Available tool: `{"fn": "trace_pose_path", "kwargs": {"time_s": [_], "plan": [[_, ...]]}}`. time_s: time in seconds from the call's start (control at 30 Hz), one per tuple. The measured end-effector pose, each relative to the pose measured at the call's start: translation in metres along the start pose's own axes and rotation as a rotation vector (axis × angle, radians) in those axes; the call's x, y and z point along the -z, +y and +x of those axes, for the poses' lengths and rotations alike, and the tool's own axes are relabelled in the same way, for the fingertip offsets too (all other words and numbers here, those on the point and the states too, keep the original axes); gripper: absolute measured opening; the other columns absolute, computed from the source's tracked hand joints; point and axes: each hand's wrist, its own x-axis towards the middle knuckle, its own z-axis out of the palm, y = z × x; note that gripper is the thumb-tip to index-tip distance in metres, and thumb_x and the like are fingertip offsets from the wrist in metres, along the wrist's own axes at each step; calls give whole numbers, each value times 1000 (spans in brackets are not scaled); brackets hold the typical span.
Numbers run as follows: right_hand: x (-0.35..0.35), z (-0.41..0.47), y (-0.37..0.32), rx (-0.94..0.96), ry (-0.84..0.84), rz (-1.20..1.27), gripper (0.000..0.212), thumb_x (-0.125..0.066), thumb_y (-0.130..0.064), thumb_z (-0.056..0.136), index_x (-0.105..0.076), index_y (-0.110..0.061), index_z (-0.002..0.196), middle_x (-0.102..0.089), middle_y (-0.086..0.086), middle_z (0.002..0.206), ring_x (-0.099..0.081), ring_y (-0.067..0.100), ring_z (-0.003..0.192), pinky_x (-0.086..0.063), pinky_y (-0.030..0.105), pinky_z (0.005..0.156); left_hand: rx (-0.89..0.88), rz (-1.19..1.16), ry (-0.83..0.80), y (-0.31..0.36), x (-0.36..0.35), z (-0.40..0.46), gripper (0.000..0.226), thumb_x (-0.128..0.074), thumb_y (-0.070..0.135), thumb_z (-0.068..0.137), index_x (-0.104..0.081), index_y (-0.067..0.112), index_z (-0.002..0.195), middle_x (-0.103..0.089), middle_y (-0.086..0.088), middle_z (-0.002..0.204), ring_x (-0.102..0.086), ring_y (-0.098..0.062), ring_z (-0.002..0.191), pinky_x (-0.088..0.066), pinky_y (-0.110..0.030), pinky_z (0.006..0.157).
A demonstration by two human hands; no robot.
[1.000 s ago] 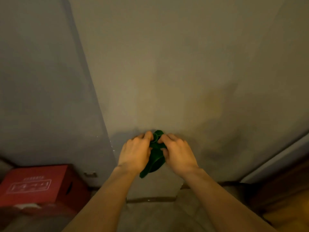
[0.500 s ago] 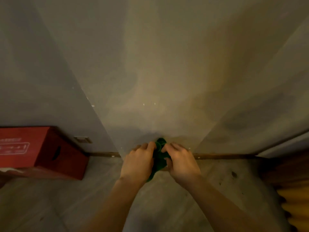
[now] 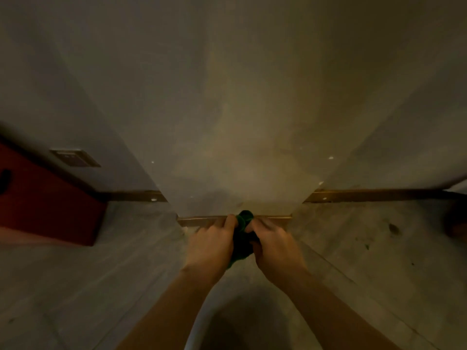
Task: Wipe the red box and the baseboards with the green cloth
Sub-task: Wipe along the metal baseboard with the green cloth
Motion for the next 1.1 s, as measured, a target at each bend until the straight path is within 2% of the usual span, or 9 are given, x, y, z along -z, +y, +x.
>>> {"fn": "trace_pose_path", "kwargs": {"time_s": [0.1,0.23,0.4,0.57,0.77,0.87,0.97,1.03,1.1], "plan": [[-62,6,35,-6,-3,-6,21,-61,-5,87,-62,-14,106,-64,7,112,-60,28,100,-49,37,79,-13,43,-27,-27,-64,14,40,-62,31,95,-43,23,129,-62,-7,126,-62,-30,106,-53,-41,84],[-137,15,78,-2,-11,-13,20,-61,-9,90,-61,-17,109,-63,4,114,-59,23,103,-48,30,84,-62,63,-50,-59,-136,34,41,-62,33,93,-45,21,128,-61,-7,123,-60,-29,106,-49,-39,82],[-208,34,118,-25,-23,25,23,-58,-13,89,-57,-24,110,-59,-1,117,-57,20,105,-48,33,85,-77,38,-34,-96,-203,55,37,-63,30,95,-45,23,127,-61,-4,122,-58,-25,106,-48,-38,85],[-260,44,144,-54,20,30,33,-61,-15,90,-53,-30,118,-55,-5,125,-55,16,112,-49,33,94,-70,35,37,-119,-246,74,31,-58,22,93,-47,25,122,-62,-4,121,-59,-30,106,-50,-42,82],[-296,57,168,9,143,78,38,-62,-9,86,-52,-26,118,-52,-2,121,-56,19,105,-53,34,81,-78,-156,178,-138,-280,93,27,-63,17,90,-49,31,108,-67,4,107,-65,-23,90,-46,-33,71],[-310,63,176,54,200,110,43,-62,-18,84,-48,-25,124,-48,-1,126,-51,20,113,-52,36,87,-37,-246,224,-141,-289,101,27,-66,17,90,-51,34,106,-71,7,106,-67,-21,91,-53,-37,77],[-322,64,179,44,192,121,70,-64,-44,79,-35,-26,139,-39,-4,140,-39,16,130,-44,34,105,5,-405,278,-140,-295,106,27,-69,12,88,-58,31,102,-72,11,100,-69,-14,91,-57,-37,78],[-331,64,178,33,168,126,93,-65,-60,73,-22,-26,148,-32,-5,148,-30,15,138,-34,32,112,52,-517,301,-140,-301,108,25,-70,10,88,-60,31,98,-70,16,92,-68,-7,86,-58,-33,75],[-338,63,174,-1,159,111,111,-70,-66,65,-12,-26,152,-26,-5,153,-24,15,143,-30,33,115,109,-631,294,-137,-306,108,24,-71,10,89,-62,31,96,-70,15,89,-67,-2,84,-58,-27,74]]}}
